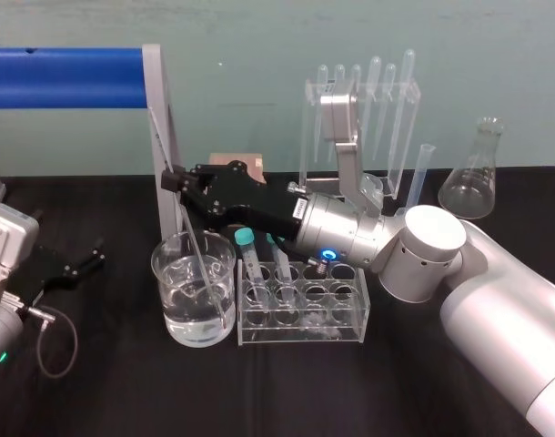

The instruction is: Hold the thermometer with one hand and immerse one end into the beaker, then reinsert it into the test tube rack.

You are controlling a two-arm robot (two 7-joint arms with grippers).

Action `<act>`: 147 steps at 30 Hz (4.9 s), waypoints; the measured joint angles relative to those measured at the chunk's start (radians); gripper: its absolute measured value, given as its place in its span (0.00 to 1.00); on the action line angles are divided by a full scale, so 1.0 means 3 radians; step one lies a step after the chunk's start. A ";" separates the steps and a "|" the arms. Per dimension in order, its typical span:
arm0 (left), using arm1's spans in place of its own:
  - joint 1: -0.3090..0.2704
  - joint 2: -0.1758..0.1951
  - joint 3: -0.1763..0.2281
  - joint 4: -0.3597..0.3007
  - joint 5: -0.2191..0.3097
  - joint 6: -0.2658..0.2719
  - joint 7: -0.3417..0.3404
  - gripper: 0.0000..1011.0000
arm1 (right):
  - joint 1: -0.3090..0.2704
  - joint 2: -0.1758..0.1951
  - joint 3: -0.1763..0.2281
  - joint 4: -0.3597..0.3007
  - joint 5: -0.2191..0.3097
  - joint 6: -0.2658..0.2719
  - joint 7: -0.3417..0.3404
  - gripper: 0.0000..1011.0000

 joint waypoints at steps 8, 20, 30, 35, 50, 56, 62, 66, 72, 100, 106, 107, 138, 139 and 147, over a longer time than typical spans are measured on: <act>0.0000 0.0000 0.0000 0.0000 0.0000 0.0000 0.0000 1.00 | -0.0008 0.0010 0.0000 -0.0024 -0.0003 0.0005 -0.0007 0.05; 0.0000 0.0000 0.0000 0.0000 0.0000 0.0000 0.0000 1.00 | -0.0030 0.0023 0.0004 -0.0064 -0.0010 0.0020 -0.0047 0.05; 0.0000 0.0000 0.0000 0.0000 0.0000 0.0000 0.0000 1.00 | -0.0041 0.0019 0.0016 -0.0070 -0.0016 0.0009 -0.0074 0.05; 0.0000 0.0000 0.0000 0.0000 0.0000 0.0000 0.0000 1.00 | -0.0043 0.0010 0.0022 -0.0068 -0.0024 0.0006 -0.0097 0.05; 0.0000 0.0000 0.0000 0.0000 0.0000 0.0000 0.0000 1.00 | -0.0054 -0.0002 0.0049 -0.0075 -0.0045 0.0012 -0.0156 0.05; 0.0000 0.0000 0.0000 0.0000 0.0000 0.0000 0.0000 1.00 | -0.0060 -0.0001 0.0061 -0.0103 -0.0034 0.0025 -0.0151 0.05; 0.0000 0.0000 0.0000 0.0000 0.0000 0.0000 0.0000 1.00 | -0.0063 0.0049 0.0145 -0.0371 0.0124 0.0086 -0.0102 0.05; 0.0000 0.0000 0.0000 0.0000 0.0000 0.0000 0.0000 1.00 | -0.0074 0.0120 0.0263 -0.0676 0.0274 0.0097 -0.0125 0.05; 0.0000 0.0000 0.0000 0.0000 0.0000 0.0000 0.0000 1.00 | -0.0201 0.0334 0.0524 -0.1280 0.0438 0.0075 -0.0376 0.05; 0.0000 0.0000 0.0000 0.0000 0.0000 0.0000 0.0000 1.00 | -0.1386 0.1169 0.0959 -0.2023 0.0311 -0.0141 -0.0763 0.05; 0.0000 0.0000 0.0000 0.0000 0.0000 0.0000 0.0000 1.00 | -0.1343 0.1055 0.0933 -0.1845 0.0217 -0.0292 -0.0680 0.05; 0.0000 0.0000 0.0000 0.0000 0.0000 0.0000 0.0000 1.00 | -0.1332 0.1037 0.0929 -0.1818 0.0201 -0.0306 -0.0674 0.05; 0.0000 0.0000 0.0000 0.0000 0.0000 0.0000 0.0000 1.00 | -0.0953 0.0687 0.0667 -0.0994 -0.0205 -0.0456 -0.0407 0.05; 0.0000 0.0000 0.0000 0.0000 0.0000 0.0000 0.0000 1.00 | -0.0953 0.0687 0.0667 -0.0994 -0.0205 -0.0456 -0.0407 0.05; 0.0000 0.0000 0.0000 0.0000 0.0000 0.0000 0.0000 1.00 | -0.0911 0.0681 0.0612 -0.0921 -0.0297 -0.0449 -0.0392 0.05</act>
